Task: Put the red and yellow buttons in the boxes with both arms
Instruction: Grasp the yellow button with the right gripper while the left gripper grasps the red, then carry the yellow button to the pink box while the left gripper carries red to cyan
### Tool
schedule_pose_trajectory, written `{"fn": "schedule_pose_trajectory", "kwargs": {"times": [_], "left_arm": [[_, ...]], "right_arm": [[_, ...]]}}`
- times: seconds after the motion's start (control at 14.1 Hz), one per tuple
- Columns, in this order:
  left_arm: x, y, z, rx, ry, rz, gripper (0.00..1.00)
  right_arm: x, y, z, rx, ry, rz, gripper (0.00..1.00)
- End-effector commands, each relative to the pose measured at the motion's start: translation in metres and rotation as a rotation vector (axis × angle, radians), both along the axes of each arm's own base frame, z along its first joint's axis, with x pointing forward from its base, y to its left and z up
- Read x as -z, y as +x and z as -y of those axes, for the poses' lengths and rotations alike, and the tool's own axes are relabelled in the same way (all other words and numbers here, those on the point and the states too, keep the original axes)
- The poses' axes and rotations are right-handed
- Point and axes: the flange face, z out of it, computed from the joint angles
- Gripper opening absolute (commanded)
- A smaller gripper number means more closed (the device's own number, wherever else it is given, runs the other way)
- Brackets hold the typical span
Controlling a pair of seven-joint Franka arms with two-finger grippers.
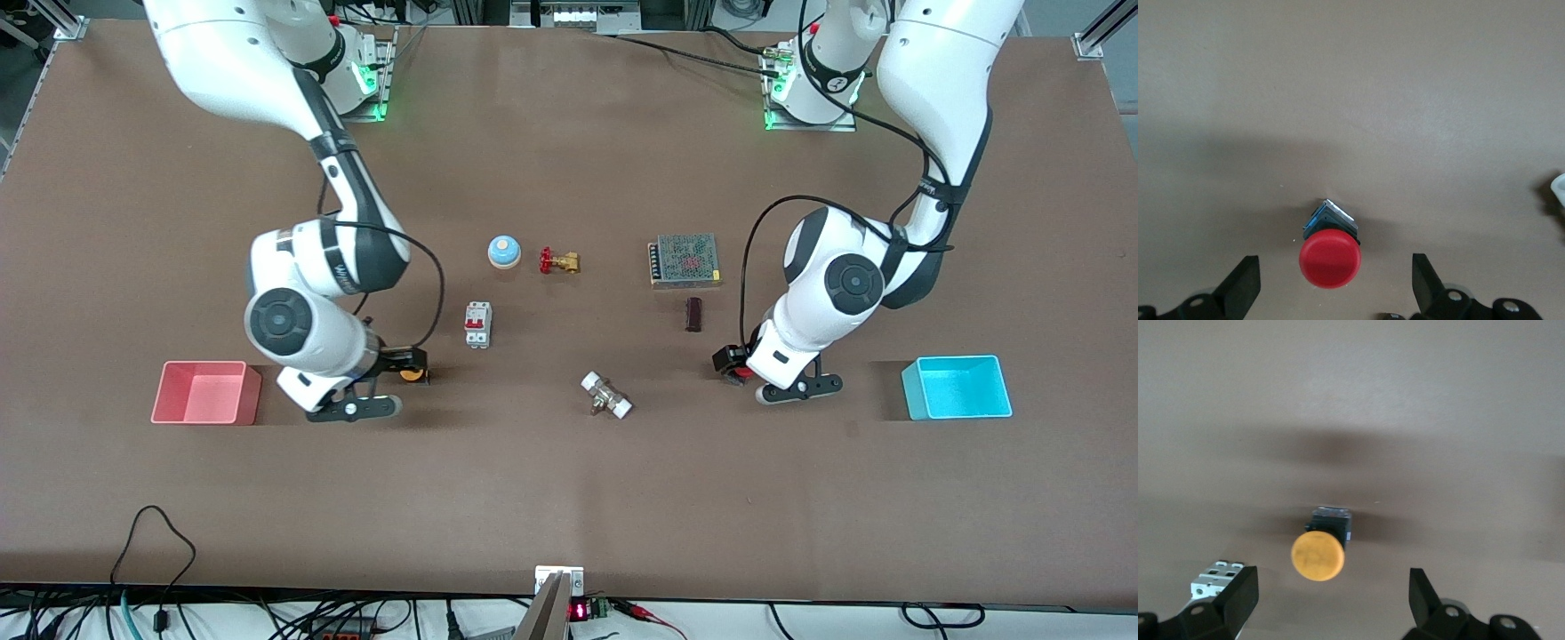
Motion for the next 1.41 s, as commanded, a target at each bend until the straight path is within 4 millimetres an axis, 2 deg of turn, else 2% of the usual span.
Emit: {"fn": "schedule_pose_trajectory", "kwargs": {"times": [0.0,0.14,0.57,0.71,0.85,0.92,1.06,1.2,1.27,1.34], "left_arm": [[0.008,-0.003,0.004,0.007,0.023,0.004,0.94],[0.01,-0.003,0.004,0.011,0.036,0.006,0.86],[0.013,-0.003,0.002,0.008,0.041,0.002,0.48],[0.012,-0.003,0.002,0.008,0.04,0.004,0.39],[0.006,0.0,-0.002,-0.001,0.039,0.012,0.33],[0.002,0.003,-0.005,-0.006,0.037,0.018,0.32],[-0.016,0.009,-0.014,-0.013,0.037,0.04,0.31],[-0.035,0.016,-0.031,-0.031,0.035,0.068,0.29],[-0.039,0.017,-0.036,-0.022,0.037,0.068,0.29],[-0.047,0.021,-0.052,-0.022,0.042,0.071,0.29]], "right_arm": [[0.011,0.002,-0.007,0.026,-0.002,-0.006,1.0],[0.018,0.0,-0.008,0.025,-0.009,-0.014,1.0],[0.051,-0.003,-0.007,0.037,-0.028,-0.051,1.0],[0.051,-0.002,-0.006,0.04,-0.027,-0.049,1.0],[0.056,-0.002,-0.005,0.041,-0.029,-0.052,0.99],[0.056,-0.001,-0.004,0.043,-0.028,-0.05,0.9],[0.056,0.001,-0.002,0.046,-0.024,-0.037,0.82],[0.063,0.001,-0.005,0.05,-0.025,-0.03,0.65],[0.067,0.001,-0.006,0.072,-0.027,-0.027,0.63],[0.067,0.001,-0.006,0.082,-0.027,-0.024,0.59]]}}
